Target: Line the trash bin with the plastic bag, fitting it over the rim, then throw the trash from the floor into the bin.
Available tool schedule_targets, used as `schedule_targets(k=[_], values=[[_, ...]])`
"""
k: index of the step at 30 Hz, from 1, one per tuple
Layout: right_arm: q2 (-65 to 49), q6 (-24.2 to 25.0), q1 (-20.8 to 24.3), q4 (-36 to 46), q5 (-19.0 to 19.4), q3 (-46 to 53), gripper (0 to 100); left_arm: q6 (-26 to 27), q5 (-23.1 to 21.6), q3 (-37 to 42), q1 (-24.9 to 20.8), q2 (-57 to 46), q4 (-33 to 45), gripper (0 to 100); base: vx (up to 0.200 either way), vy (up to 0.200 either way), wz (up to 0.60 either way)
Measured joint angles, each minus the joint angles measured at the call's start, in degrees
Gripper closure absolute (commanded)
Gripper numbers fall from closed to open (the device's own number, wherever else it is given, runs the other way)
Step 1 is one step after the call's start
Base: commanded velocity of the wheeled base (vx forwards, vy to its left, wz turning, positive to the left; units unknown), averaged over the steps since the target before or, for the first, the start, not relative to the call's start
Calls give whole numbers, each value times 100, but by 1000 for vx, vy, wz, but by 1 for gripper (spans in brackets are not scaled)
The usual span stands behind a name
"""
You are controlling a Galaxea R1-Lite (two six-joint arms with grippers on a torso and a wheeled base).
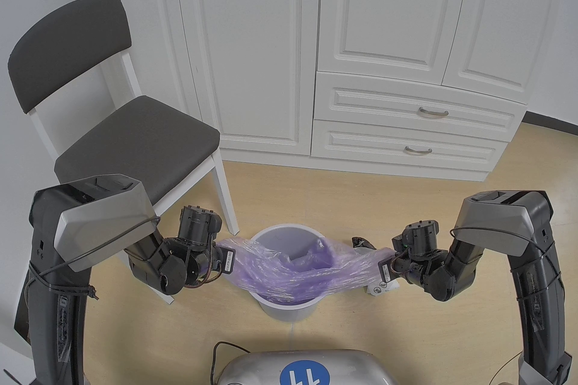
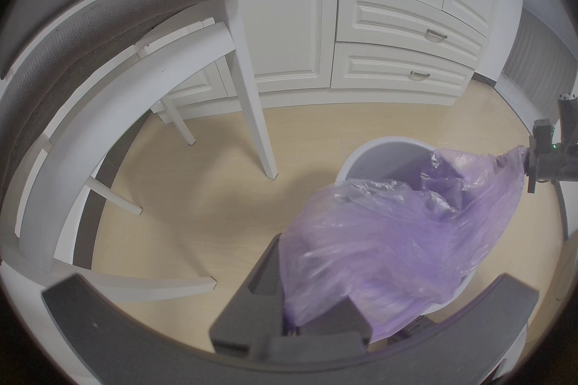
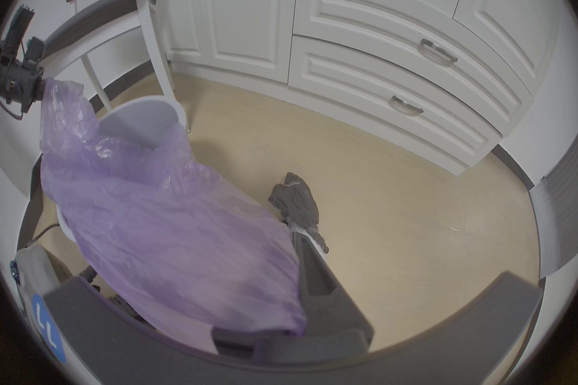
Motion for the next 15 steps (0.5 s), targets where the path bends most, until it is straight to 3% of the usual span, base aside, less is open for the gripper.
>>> schedule_targets(k=[15], values=[[-122, -279, 17, 608, -440, -173, 100, 224, -88, -94, 435, 76, 238, 100, 0, 0, 0]])
